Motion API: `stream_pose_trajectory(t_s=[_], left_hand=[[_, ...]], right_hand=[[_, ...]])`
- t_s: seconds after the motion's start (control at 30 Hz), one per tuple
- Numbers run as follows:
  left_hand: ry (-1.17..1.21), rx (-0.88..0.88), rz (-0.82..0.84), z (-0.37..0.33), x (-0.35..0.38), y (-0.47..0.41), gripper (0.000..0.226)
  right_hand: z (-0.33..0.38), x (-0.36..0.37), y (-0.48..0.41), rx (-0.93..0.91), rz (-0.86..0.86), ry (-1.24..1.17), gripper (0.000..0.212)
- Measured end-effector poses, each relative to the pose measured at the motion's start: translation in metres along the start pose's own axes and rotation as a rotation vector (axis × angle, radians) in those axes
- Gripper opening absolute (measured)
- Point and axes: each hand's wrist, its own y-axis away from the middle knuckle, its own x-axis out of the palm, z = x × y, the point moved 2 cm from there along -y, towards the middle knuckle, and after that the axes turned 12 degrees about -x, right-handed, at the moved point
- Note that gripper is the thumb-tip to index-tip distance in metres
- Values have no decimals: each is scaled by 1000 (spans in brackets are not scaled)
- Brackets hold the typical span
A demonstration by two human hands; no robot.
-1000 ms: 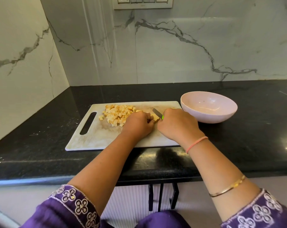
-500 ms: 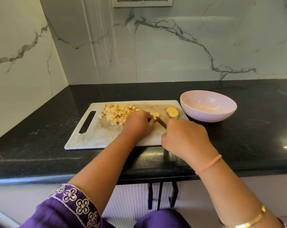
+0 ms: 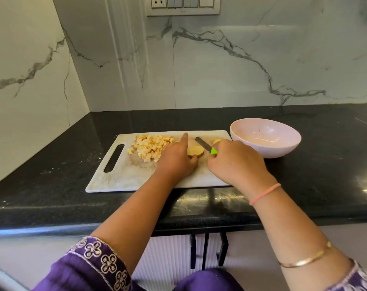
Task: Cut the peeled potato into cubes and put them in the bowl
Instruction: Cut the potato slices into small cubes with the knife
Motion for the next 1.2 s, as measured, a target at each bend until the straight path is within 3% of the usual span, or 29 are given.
stream_pose_trajectory(t_s=[0.23, 0.43, 0.77, 1.0, 1.2], left_hand=[[20, -26, 4, -4, 1, -3, 81], [18, -32, -27, 0, 1, -4, 77], [16, -38, -15, 1, 2, -4, 77], [106, -38, -37, 1, -1, -1, 79], [115, -43, -64, 3, 0, 2, 79]], right_hand=[[4, 16, -23, -1, 75, 19, 28], [9, 9, -14, -60, 98, 92, 7], [14, 1, 30, -77, 108, 103, 12], [-3, -12, 26, 30, -72, 9, 27], [5, 6, -7, -16, 6, -13, 18]])
